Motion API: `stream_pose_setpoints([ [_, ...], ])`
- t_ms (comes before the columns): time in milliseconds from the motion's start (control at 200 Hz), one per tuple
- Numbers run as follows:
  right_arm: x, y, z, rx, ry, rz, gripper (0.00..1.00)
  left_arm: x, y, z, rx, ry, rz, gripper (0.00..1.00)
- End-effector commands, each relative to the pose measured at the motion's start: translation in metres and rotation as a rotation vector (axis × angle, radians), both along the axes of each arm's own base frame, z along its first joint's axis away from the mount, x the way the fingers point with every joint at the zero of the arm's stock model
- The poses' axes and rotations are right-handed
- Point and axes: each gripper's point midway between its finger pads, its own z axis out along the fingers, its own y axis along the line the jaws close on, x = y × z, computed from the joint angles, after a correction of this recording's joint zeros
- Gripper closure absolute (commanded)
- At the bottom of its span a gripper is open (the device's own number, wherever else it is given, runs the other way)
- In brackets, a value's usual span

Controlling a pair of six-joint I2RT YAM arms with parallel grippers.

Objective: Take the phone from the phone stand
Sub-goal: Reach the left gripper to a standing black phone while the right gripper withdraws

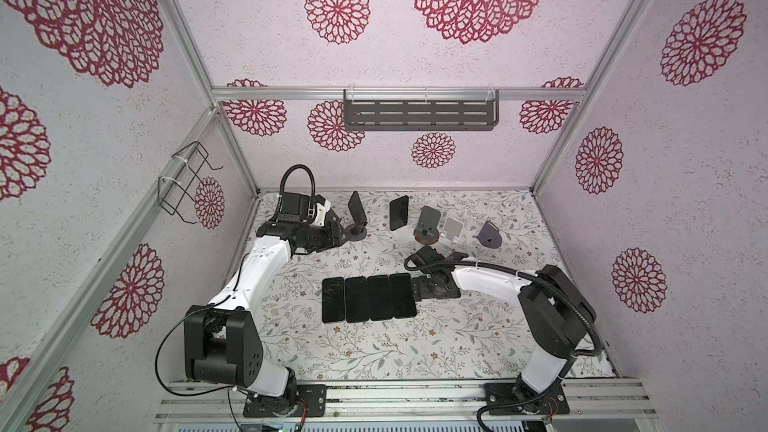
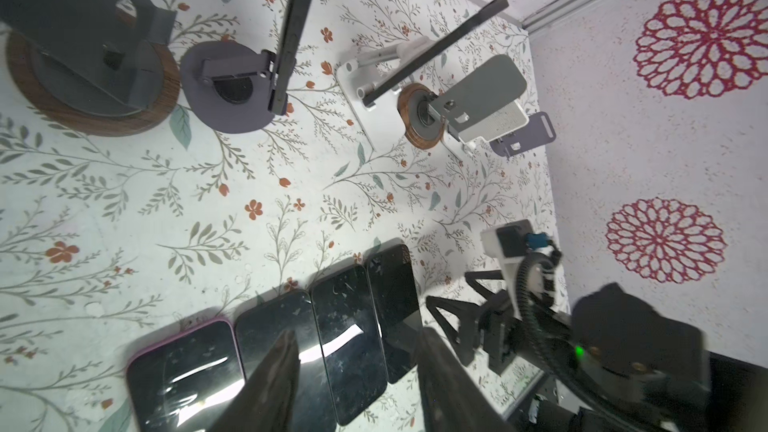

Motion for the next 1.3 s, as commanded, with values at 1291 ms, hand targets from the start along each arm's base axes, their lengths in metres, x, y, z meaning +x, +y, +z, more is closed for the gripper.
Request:
stream_pose_setpoints([
  [1291,-0.07,-0.072,0.059,0.316,-0.278,0.017,0.12,0.154,-0.015,-0.002,0.431,-0.206,0.136,0.34],
])
